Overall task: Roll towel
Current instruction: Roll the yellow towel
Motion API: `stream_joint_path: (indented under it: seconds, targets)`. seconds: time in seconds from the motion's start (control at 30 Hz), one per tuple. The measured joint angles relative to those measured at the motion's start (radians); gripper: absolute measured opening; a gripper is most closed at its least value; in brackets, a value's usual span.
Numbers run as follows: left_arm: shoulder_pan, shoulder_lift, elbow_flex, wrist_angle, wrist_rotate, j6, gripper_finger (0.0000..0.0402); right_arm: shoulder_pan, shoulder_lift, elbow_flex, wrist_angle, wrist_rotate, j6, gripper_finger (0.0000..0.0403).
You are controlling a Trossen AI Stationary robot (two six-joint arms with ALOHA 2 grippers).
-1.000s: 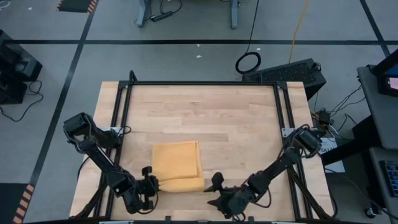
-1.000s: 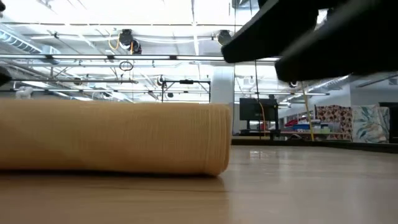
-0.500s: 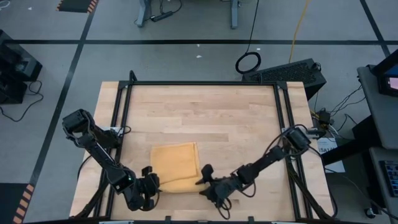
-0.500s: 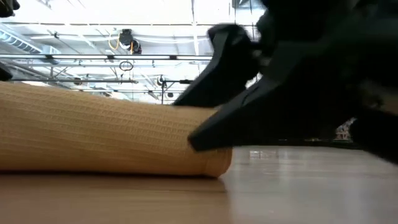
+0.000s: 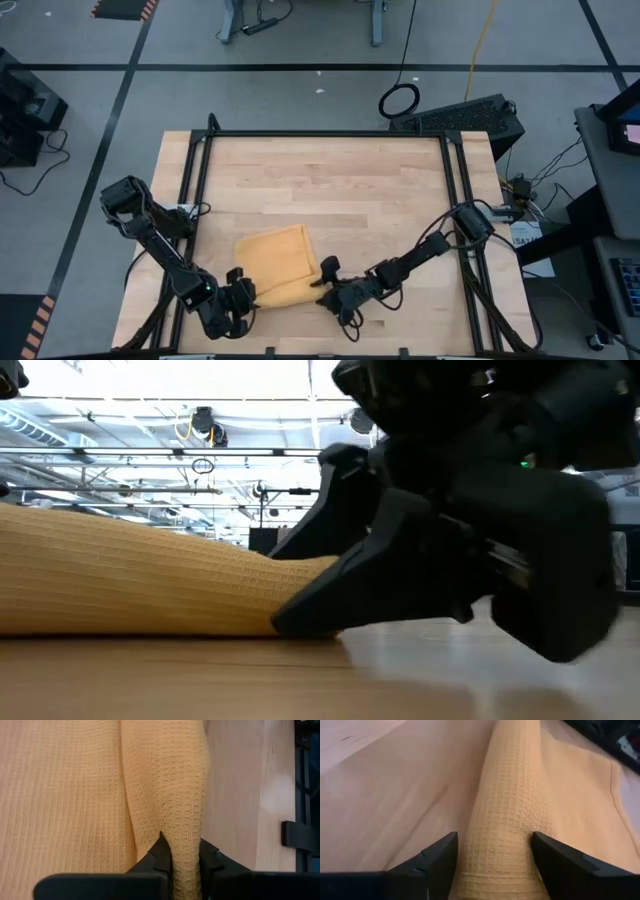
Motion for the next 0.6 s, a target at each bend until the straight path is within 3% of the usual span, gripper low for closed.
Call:
stream_joint_path:
  seconds: [0.17, 0.3, 0.43, 0.6]
  targets:
    - [0.001, 0.000, 0.000, -0.001, 0.001, 0.004, 0.0039, -0.041, 0.000, 0.001, -0.042, -0.060, 0.090, 0.0250]
    - [0.001, 0.000, 0.000, -0.012, -0.005, 0.007, 0.0040, -0.071, -0.002, 0.004, -0.096, -0.089, 0.248, 0.0225]
    - [0.000, 0.000, 0.000, -0.017, -0.045, 0.001, 0.0051, -0.081, -0.005, 0.005, -0.121, -0.100, 0.353, 0.0161]
    - [0.021, -0.004, 0.000, -0.084, -0.115, 0.123, 0.0111, -0.062, -0.018, 0.006, -0.182, -0.138, 0.451, 0.0053]
